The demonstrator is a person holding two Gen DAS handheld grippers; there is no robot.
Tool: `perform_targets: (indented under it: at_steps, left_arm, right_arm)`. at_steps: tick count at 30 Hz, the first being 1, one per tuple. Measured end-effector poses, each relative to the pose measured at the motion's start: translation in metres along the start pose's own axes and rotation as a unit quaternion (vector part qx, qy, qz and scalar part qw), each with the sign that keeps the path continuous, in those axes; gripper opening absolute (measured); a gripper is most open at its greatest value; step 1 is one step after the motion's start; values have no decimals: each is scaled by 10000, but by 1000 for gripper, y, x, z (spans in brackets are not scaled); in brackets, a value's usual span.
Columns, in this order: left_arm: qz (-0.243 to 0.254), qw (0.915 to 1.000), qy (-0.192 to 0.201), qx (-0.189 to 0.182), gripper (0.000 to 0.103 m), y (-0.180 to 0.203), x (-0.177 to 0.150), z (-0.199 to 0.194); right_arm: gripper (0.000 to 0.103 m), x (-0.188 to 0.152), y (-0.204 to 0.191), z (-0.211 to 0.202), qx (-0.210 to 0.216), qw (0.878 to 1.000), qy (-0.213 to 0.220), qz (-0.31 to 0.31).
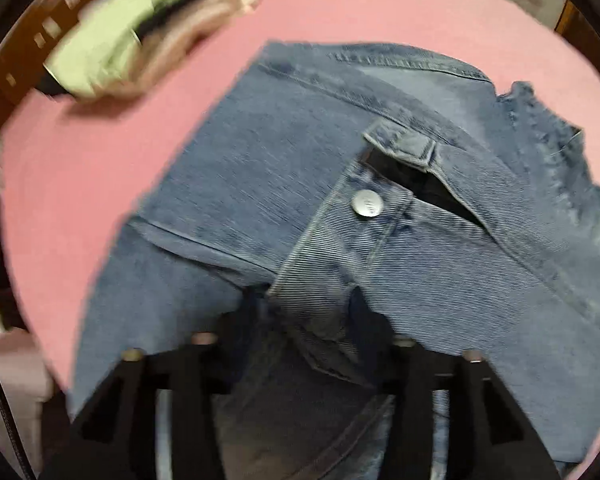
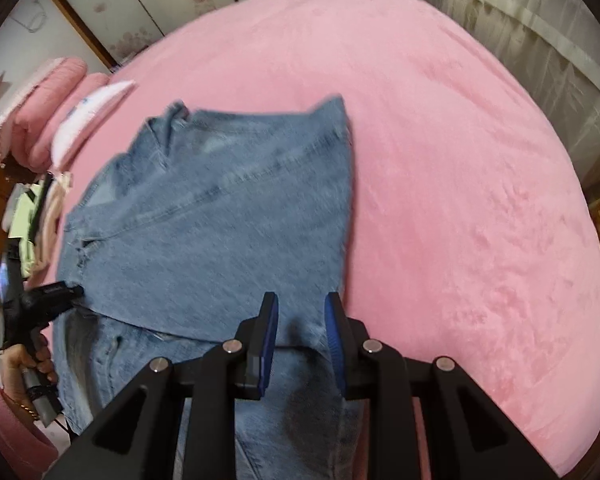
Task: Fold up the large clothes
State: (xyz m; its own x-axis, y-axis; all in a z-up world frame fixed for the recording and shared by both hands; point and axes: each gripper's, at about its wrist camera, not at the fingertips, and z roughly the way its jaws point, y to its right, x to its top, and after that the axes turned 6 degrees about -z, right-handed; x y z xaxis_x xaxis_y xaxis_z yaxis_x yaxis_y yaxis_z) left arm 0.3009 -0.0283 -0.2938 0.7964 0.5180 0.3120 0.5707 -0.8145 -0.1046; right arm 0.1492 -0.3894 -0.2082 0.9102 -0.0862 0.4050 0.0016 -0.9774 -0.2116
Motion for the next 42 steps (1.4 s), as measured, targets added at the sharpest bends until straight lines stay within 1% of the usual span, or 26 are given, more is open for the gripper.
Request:
perform_targets:
  at_steps: [2, 3, 4, 5, 7, 9, 10, 11, 13, 15, 17, 18, 20, 21, 22, 23, 24, 26, 28, 29, 32, 35, 36, 39, 40, 42]
  left_arm:
    - [144, 9991, 353, 208, 59, 6, -5, -19]
    - [185, 9974, 636, 286, 59, 10, -10, -35]
    - [205, 9966, 763, 213, 59, 15, -13, -45]
    - [246, 9962, 830, -8, 59, 17, -18, -56]
    - [505, 9938, 698, -707, 59, 33, -27, -69]
    - [945, 9861, 215, -1351, 58, 58, -34, -66]
    - [1086, 9831, 26, -1473, 50, 70, -35, -60]
    - [1244, 9812, -138, -1468, 27, 82, -39, -53]
    - [1471, 9816, -349, -1164, 9, 101, -43, -36]
    - [1450, 9846, -464, -858, 9, 103, -42, -18]
    - [1277, 9892, -425, -590, 9, 88, -35, -6]
    - [1201, 9910, -365, -474, 9, 78, -31, -3]
    - [1046, 9942, -207, -102, 6, 54, -19, 6]
    - [975, 9945, -247, -291, 4, 42, -14, 11]
    - [832, 9938, -366, -640, 3, 32, -9, 15]
    - [734, 9934, -411, -774, 2, 26, -8, 16]
    - [753, 9930, -419, -806, 1, 25, -9, 16]
    - [1167, 9918, -216, -466, 2, 39, -18, 11]
    - [1437, 9893, -92, -251, 2, 55, -28, 6]
    - [1452, 9888, -106, -332, 2, 62, -34, 1]
    - [1216, 9842, -368, -1229, 2, 78, -52, -14]
    - [1166, 9729, -676, -1876, 3, 103, -70, -23]
    - [1212, 9716, -708, -1907, 3, 111, -74, -23]
    - [1483, 9735, -609, -1632, 3, 138, -80, -26]
    - [1548, 9724, -532, -1664, 3, 144, -79, -29]
    - [1592, 9693, -431, -1822, 3, 156, -73, -33]
  right_arm:
    - [21, 7, -8, -2, 281, 9995, 150, -88]
    - [17, 10, -13, -1, 394, 9990, 169, -124]
    - [10, 13, -20, 4, 565, 9981, 148, -182]
    - [8, 17, -29, 13, 750, 9969, 60, -239]
    - [6, 23, -52, 33, 1164, 9925, -177, -316]
    - [5, 23, -74, 55, 1571, 9859, -503, -293]
    - [5, 21, -85, 68, 1730, 9821, -676, -294]
    - [5, 19, -92, 77, 1792, 9799, -822, -317]
    - [5, 14, -105, 97, 1657, 9786, -1145, -430]
    - [1, 9, -99, 108, 1607, 9781, -1274, -350]
    - [0, 4, -76, 112, 2065, 9698, -1294, 60]
    - [0, 2, -65, 111, 2103, 9689, -1297, 157]
    - [0, -2, -30, 99, 1920, 9746, -1128, 227]
    - [0, -4, -7, 88, 1454, 9844, -952, 263]
    - [0, -6, 15, 79, 1040, 9905, -818, 363]
    - [0, -10, 32, 71, 851, 9922, -725, 543]
    - [0, -13, 55, 62, 703, 9920, -616, 853]
    - [0, -17, 76, 53, 891, 9882, -508, 1138]
    - [2, -16, 69, 46, 275, 9950, -502, 814]
    - [2, -15, 64, 46, 261, 9964, -492, 632]
    - [2, -12, 39, 36, 620, 9972, -14, 427]
    - [2, -6, 11, 29, 579, 9973, 428, 112]
    - [2, -3, 1, 28, 597, 9966, 562, 34]
    - [2, 10, -15, 18, 448, 9915, 1220, -97]
    - [2, 16, -22, 12, 364, 9888, 1431, -218]
    - [2, 28, -35, 8, 544, 9855, 1529, -497]
